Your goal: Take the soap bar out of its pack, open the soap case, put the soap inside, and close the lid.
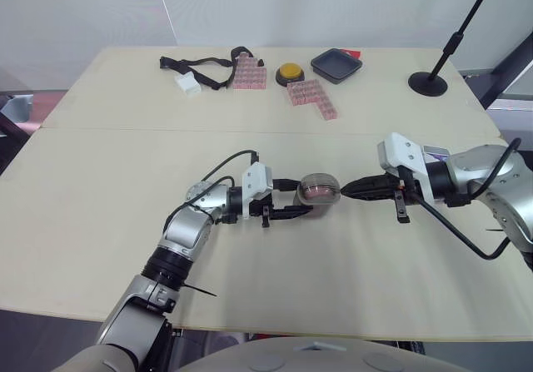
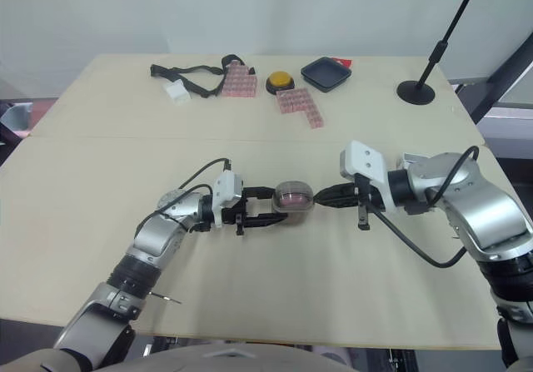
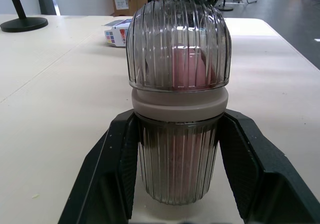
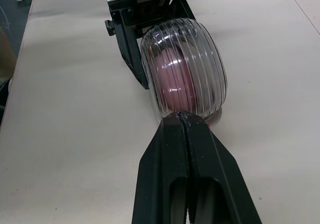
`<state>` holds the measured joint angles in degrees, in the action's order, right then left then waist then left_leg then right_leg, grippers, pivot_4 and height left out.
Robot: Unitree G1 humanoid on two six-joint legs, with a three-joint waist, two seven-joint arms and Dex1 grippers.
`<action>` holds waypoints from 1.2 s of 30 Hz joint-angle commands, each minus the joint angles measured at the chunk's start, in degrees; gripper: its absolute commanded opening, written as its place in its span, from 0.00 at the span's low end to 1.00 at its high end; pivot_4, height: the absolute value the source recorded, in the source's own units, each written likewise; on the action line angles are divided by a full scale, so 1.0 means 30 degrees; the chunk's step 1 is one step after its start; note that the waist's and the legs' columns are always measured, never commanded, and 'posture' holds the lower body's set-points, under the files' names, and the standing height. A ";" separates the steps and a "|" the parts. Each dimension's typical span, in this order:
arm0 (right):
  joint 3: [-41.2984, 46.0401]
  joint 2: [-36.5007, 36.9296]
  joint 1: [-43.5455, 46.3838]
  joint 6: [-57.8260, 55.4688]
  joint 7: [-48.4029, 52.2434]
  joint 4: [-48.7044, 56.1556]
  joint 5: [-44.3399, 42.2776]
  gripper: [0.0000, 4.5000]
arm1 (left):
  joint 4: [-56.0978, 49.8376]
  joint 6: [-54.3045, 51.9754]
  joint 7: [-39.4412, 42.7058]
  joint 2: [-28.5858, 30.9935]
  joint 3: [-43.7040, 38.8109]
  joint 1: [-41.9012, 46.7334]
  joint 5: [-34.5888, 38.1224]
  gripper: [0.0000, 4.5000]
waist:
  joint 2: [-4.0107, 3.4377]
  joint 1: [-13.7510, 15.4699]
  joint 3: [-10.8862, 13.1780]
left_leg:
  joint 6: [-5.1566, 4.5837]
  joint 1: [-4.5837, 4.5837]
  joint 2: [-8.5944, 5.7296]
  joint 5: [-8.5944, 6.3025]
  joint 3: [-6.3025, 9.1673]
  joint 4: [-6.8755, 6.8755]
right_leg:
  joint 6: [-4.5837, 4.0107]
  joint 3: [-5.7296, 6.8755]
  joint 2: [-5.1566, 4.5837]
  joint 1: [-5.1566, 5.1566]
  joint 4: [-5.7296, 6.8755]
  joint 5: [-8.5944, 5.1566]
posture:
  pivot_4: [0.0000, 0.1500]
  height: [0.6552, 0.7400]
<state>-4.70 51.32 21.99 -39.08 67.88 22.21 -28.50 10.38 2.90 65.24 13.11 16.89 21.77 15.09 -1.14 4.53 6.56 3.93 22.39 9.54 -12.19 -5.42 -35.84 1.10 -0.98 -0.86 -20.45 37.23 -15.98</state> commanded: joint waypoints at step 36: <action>-0.1014 -0.1774 0.0761 -0.0548 -0.1882 0.0473 -0.1039 0.01 | -0.0389 0.0096 -0.0260 0.0081 -0.0010 -0.0109 -0.0114 0.42 | 0.0000 0.0029 -0.0001 | 0.0005 -0.0004 -0.0001 0.0001 0.0002 0.0000 | 0.0000 0.0005 0.0001 0.0005 0.0006 0.0000 | 1.00 1.00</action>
<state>-6.45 45.29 24.96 -40.50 62.47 23.53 -32.92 10.38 2.85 64.86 13.02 16.90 21.64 15.06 -1.14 4.62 6.56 3.95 22.38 9.54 -12.19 -5.41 -35.84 1.10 -0.96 -0.85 -20.42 37.25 -15.98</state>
